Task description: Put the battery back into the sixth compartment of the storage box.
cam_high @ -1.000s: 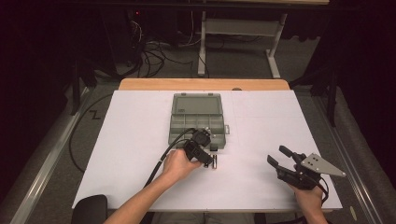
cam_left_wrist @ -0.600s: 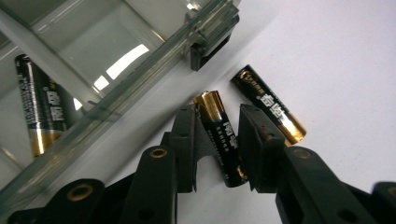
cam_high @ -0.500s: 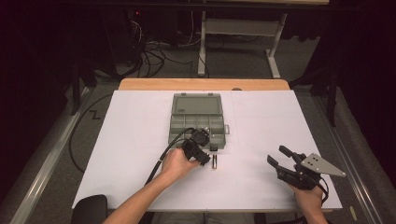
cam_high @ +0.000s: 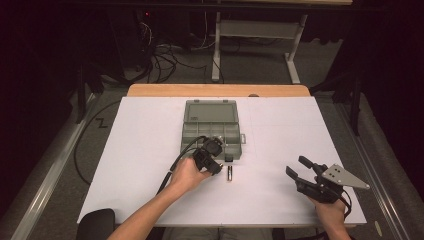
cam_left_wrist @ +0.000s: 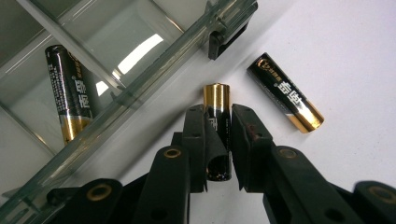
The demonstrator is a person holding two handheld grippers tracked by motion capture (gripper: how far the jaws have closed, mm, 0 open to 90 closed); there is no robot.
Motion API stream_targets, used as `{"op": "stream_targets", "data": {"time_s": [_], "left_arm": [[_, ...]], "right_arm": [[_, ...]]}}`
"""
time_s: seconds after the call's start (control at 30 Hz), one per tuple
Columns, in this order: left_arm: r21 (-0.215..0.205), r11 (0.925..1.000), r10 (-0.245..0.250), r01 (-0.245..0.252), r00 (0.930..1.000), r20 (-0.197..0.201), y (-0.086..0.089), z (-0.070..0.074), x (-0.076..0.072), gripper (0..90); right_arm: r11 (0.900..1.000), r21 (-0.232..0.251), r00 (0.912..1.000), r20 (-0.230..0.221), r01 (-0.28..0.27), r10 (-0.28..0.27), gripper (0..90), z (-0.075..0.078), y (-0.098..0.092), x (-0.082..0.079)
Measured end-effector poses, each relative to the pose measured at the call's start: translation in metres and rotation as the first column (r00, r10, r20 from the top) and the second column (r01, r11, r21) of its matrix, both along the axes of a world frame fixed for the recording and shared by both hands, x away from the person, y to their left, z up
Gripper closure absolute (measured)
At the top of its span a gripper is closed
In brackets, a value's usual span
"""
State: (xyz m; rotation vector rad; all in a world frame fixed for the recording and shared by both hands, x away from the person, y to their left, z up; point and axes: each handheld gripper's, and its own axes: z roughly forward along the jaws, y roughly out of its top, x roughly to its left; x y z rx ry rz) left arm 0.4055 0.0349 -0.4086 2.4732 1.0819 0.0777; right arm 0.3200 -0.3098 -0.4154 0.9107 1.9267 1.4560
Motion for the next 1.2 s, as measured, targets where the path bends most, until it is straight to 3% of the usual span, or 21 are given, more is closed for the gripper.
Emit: {"op": "stream_targets", "data": {"time_s": [1.2], "left_arm": [[-0.065, 0.9972, 0.039, -0.037, 0.9987, 0.032, 0.031, 0.03, 0.003, 76.2]], "right_arm": [[1.0, 0.001, 1.0, 0.0, 0.0, 0.0, 40.0, 0.0, 0.0, 0.0]]}}
